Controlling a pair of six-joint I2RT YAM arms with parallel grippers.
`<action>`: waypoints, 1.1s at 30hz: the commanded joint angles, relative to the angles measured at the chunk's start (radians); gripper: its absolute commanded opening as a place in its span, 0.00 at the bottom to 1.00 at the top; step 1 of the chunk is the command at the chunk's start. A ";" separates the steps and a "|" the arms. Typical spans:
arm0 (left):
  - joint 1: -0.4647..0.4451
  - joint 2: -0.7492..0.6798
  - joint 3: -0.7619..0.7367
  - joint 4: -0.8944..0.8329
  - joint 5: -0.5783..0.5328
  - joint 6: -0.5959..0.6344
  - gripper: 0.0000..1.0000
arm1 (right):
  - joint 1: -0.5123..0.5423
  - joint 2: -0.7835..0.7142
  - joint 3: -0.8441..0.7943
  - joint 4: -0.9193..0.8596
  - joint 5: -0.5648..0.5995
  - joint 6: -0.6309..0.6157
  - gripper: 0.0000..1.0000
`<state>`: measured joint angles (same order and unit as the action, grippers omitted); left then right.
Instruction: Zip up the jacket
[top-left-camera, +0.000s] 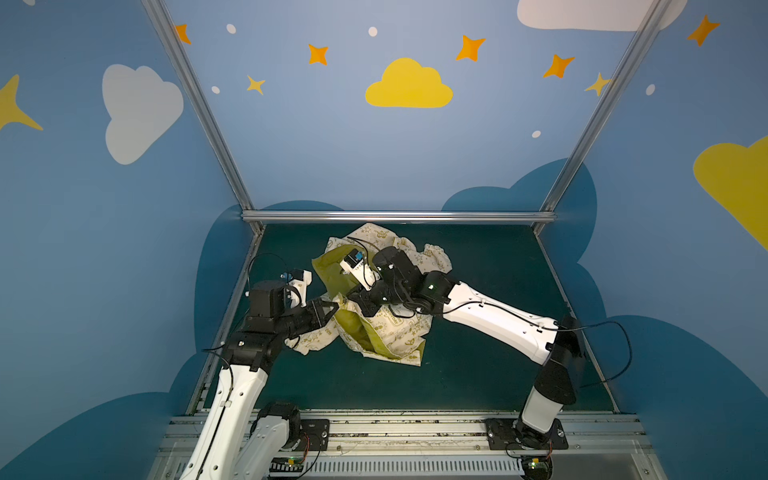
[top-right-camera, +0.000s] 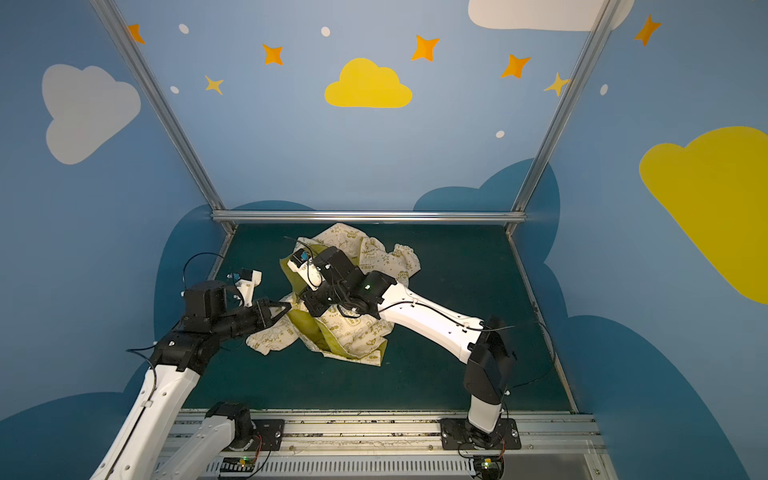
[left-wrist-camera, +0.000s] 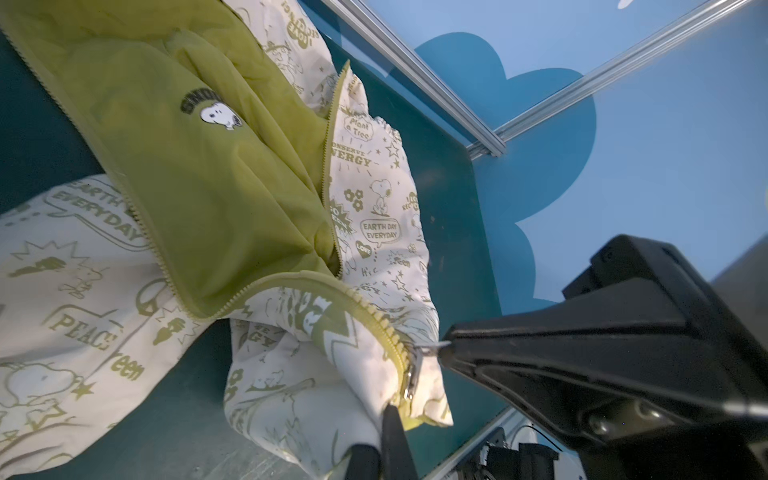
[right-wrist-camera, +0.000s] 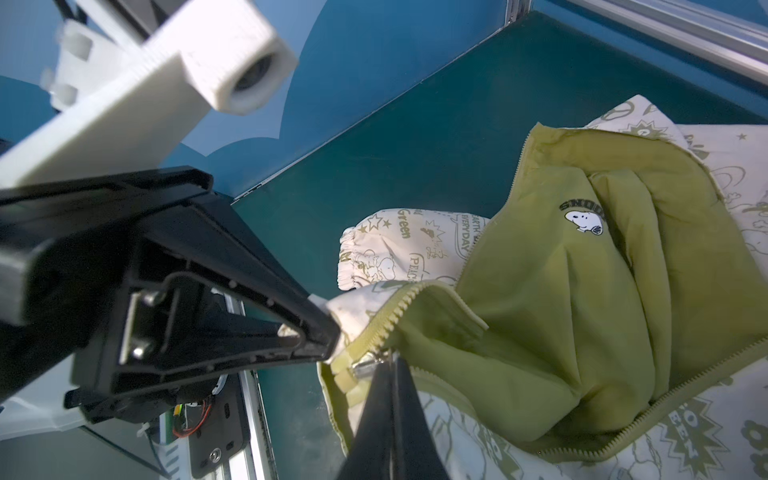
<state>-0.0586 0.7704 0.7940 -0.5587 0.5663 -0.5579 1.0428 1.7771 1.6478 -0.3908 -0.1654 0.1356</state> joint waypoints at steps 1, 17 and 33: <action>0.006 -0.086 -0.086 0.066 0.104 -0.106 0.03 | -0.006 0.034 0.026 -0.016 0.008 0.018 0.00; -0.026 -0.311 -0.356 0.425 0.135 -0.461 0.07 | 0.009 -0.024 -0.071 0.023 -0.104 0.038 0.00; -0.073 -0.297 -0.409 0.508 0.080 -0.516 0.30 | 0.017 -0.063 -0.101 0.048 -0.108 0.041 0.00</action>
<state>-0.1265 0.4721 0.3950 -0.0811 0.6556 -1.0744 1.0538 1.7546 1.5494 -0.3779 -0.2707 0.1688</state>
